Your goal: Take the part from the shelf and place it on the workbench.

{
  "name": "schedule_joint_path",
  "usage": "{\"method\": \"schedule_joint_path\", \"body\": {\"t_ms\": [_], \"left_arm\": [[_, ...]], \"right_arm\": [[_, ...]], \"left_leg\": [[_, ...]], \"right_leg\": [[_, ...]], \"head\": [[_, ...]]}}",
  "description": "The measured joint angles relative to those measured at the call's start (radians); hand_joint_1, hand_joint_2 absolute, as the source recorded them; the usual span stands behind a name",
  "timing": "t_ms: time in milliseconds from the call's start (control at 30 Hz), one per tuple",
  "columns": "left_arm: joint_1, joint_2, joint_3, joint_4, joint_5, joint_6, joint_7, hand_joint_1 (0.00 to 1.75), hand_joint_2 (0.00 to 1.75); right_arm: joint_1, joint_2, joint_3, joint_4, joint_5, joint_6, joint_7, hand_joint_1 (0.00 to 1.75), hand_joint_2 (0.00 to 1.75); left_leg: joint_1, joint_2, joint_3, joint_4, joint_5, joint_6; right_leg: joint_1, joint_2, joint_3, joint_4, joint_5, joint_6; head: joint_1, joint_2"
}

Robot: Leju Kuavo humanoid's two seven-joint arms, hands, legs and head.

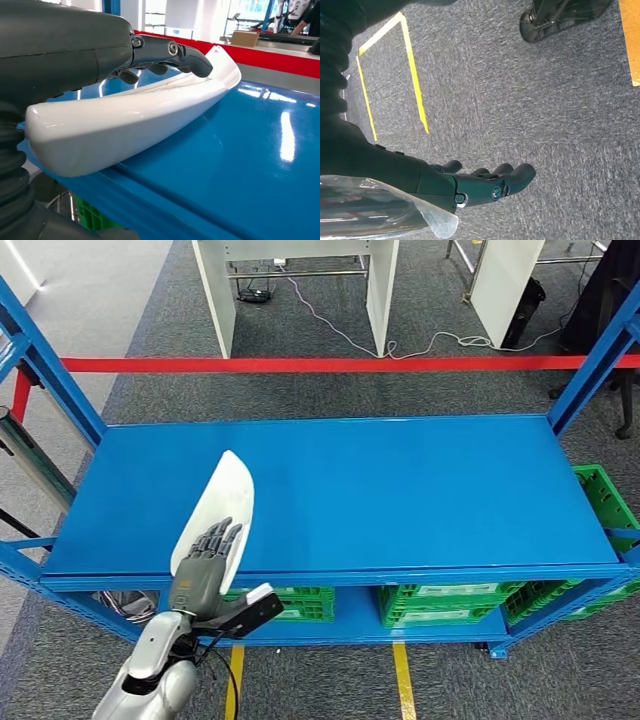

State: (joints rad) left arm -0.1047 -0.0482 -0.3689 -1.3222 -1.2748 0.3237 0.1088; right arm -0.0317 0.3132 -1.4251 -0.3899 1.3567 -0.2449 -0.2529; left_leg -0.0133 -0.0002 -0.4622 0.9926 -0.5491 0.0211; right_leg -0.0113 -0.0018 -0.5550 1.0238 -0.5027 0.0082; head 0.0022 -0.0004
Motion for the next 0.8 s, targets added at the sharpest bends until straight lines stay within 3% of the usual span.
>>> {"method": "schedule_joint_path", "body": {"t_ms": [133, 200, 233, 333, 367, 500, 800], "left_arm": [[-0.005, -0.006, 0.005, 0.009, -0.005, -0.003, 0.001, 0.11, 1.75], [-0.005, -0.008, 0.009, 0.013, -0.006, -0.004, 0.002, 0.28, 1.75], [-0.005, -0.01, 0.011, 0.014, -0.006, -0.005, 0.003, 0.48, 1.75], [-0.005, -0.013, 0.017, 0.018, -0.011, -0.005, 0.007, 1.37, 1.75], [-0.005, -0.014, 0.019, 0.018, -0.013, -0.005, 0.008, 1.54, 1.75], [-0.005, -0.017, 0.026, 0.021, -0.019, -0.001, 0.009, 1.75, 1.75], [-0.009, -0.025, 0.042, 0.022, -0.024, 0.014, 0.009, 1.75, 1.75]], "right_arm": [[0.0, -0.001, -0.006, 0.001, 0.0, 0.0, 0.0, 0.0, 1.75], [-0.001, -0.001, -0.007, 0.001, 0.001, 0.0, 0.0, 0.0, 1.75], [-0.001, -0.001, -0.008, 0.001, 0.001, 0.0, 0.0, 0.0, 1.75], [-0.001, -0.001, -0.01, 0.002, 0.002, 0.0, 0.0, 0.0, 1.75], [-0.001, -0.002, -0.011, 0.002, 0.002, 0.0, 0.0, 0.0, 1.75], [-0.001, -0.002, -0.014, 0.003, 0.006, 0.0, 0.0, 0.0, 1.75], [-0.001, -0.002, -0.015, 0.004, 0.012, 0.0, -0.001, 0.0, 1.75]], "left_leg": [[0.0, 0.0, 0.0, 0.0, 0.0, 0.0], [0.0, 0.0, 0.0, 0.0, 0.0, 0.0], [0.0, 0.0, 0.0, 0.0, 0.0, 0.0], [0.0, 0.0, 0.0, 0.0, 0.0, 0.0], [0.0, 0.0, 0.0, 0.0, 0.0, 0.0], [0.0, 0.0, 0.0, 0.0, 0.0, 0.0], [0.0, 0.0, 0.0, 0.0, 0.0, 0.0]], "right_leg": [[0.0, 0.0, 0.0, 0.0, 0.0, 0.0], [0.0, 0.0, 0.0, 0.0, 0.0, 0.0], [0.0, 0.0, 0.0, 0.0, 0.0, 0.0], [0.0, 0.0, 0.0, 0.0, 0.0, 0.0], [0.0, 0.0, 0.0, 0.0, 0.0, 0.0], [0.0, 0.0, 0.0, 0.0, 0.0, 0.0], [0.0, 0.0, 0.0, 0.0, 0.0, 0.0]], "head": [[0.0, 0.0], [0.0, 0.0], [0.0, 0.0], [0.0, 0.0], [0.0, 0.0], [0.0, 0.0], [0.0, 0.0]]}}
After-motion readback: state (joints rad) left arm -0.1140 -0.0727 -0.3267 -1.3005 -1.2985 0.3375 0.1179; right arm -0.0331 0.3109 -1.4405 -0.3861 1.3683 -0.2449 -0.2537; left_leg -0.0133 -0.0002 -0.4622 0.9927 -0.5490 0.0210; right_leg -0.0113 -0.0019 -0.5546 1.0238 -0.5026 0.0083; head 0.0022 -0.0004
